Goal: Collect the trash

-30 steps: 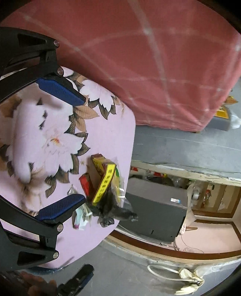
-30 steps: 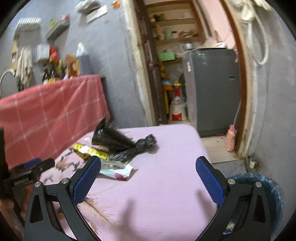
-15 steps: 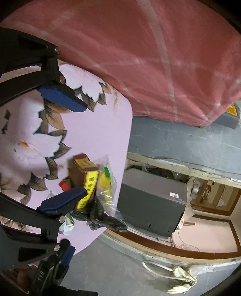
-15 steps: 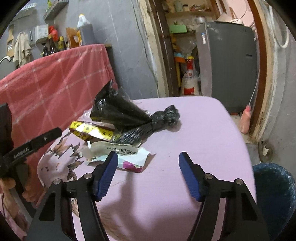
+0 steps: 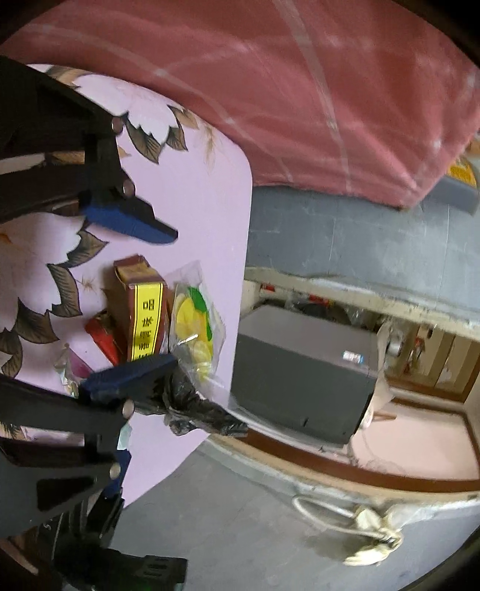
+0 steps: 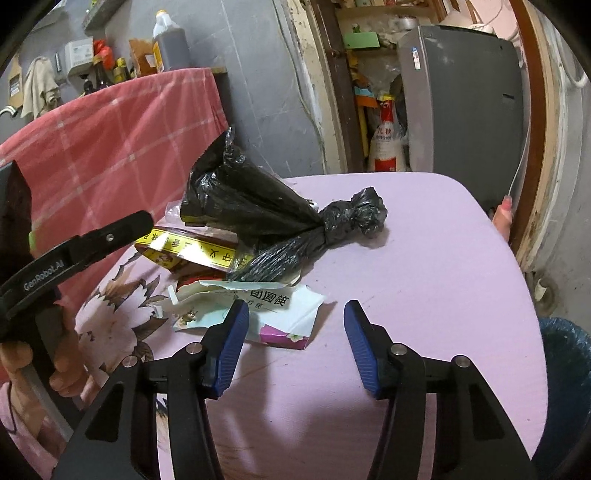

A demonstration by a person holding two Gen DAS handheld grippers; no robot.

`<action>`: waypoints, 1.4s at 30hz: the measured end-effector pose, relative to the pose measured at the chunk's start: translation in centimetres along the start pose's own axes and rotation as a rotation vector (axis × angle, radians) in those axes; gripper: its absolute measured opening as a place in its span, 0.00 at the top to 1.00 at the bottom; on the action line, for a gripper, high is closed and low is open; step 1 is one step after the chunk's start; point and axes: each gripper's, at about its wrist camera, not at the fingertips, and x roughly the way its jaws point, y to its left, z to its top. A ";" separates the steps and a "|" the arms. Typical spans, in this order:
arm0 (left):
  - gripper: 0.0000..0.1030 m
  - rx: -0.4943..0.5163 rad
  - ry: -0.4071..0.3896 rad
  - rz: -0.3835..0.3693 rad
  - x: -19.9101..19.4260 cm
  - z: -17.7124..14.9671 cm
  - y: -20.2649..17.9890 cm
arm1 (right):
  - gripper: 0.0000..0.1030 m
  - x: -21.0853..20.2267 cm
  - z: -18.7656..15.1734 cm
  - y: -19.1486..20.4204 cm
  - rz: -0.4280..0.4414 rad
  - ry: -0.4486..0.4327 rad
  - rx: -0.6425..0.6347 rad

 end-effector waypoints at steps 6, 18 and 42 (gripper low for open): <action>0.66 0.005 0.043 -0.028 0.7 -0.4 -0.2 | 0.66 0.0 -0.3 -0.1 0.060 -0.005 0.029; 0.79 0.016 0.066 -0.042 -0.9 -1.8 -0.5 | 0.92 -2.7 -1.4 -0.7 0.052 -0.070 0.041; 0.59 0.084 0.129 -0.054 -1.4 -3.3 -3.4 | 0.92 -8.3 -3.0 -6.3 -0.107 -0.174 0.166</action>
